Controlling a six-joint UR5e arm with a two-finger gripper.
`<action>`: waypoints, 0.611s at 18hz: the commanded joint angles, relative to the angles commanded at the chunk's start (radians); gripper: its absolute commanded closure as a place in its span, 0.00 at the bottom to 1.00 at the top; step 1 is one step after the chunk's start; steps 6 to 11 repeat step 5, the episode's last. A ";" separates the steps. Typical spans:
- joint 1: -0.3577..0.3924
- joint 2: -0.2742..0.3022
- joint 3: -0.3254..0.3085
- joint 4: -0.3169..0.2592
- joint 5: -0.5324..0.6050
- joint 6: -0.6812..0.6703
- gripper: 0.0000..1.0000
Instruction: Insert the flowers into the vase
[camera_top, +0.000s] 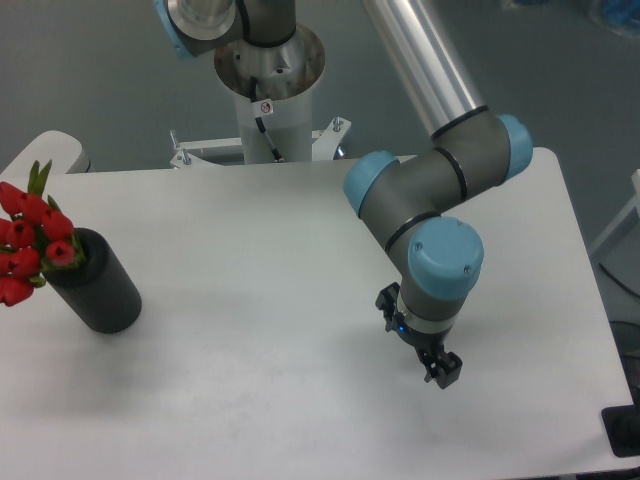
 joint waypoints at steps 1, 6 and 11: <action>0.000 0.000 -0.002 0.000 -0.002 0.000 0.00; 0.000 -0.003 -0.002 0.002 0.000 0.000 0.00; 0.000 -0.003 -0.002 0.002 0.000 0.000 0.00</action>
